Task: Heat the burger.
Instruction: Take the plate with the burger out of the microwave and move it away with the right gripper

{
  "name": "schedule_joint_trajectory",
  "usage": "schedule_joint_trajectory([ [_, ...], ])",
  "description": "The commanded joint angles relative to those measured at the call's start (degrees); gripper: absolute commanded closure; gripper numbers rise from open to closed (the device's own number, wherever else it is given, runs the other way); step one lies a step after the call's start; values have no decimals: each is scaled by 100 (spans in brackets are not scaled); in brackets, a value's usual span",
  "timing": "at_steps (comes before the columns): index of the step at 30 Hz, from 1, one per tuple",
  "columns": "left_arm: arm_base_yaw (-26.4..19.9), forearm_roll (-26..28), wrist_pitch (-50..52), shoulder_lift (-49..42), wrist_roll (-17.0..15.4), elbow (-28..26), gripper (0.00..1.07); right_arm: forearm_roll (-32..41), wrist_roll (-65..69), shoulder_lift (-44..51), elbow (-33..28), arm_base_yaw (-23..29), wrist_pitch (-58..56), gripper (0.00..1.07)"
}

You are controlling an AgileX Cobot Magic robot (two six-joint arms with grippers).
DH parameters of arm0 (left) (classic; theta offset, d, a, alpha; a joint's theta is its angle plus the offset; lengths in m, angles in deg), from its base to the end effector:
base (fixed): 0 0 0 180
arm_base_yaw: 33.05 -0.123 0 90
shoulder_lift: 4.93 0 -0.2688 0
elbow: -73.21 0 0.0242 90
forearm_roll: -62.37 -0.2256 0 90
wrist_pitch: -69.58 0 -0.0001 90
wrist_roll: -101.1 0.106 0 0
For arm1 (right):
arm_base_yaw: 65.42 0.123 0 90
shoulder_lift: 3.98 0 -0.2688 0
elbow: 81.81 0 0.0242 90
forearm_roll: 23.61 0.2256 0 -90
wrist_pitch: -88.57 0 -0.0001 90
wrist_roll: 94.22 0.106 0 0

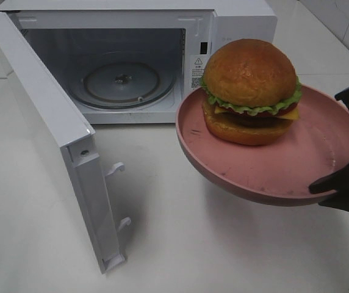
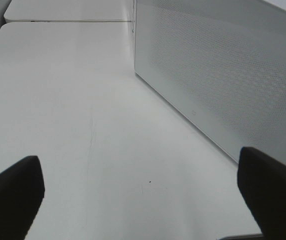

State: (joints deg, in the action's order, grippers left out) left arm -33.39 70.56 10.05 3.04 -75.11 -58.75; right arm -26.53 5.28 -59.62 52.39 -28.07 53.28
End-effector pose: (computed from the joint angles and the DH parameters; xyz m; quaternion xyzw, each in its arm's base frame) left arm 0.0025 -0.0130 0.2614 0.0276 0.8433 -0.0522 0.5342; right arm 0.1186 0.0866 0.2467 -0.8031 0.4677 -0.1554 0.3349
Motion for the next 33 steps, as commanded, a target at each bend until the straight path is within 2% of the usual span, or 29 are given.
schedule_joint_trajectory([
  [1,-6,29,17,-120,-6,34,3,-304,281,235,23,0,92,107],
  [3,-6,29,17,-120,-6,34,3,-762,882,361,23,0,-109,107],
  [11,-6,29,17,-120,-6,34,3,-1782,2349,401,23,0,-487,107],
  [18,-6,29,17,-120,-6,34,3,-2343,3340,401,23,0,-848,107],
  [25,-6,29,17,-120,-6,34,3,-3140,5139,401,23,0,-1627,107],
  [33,-6,29,17,-120,-6,34,3,-3707,6646,378,23,0,-2424,107],
])
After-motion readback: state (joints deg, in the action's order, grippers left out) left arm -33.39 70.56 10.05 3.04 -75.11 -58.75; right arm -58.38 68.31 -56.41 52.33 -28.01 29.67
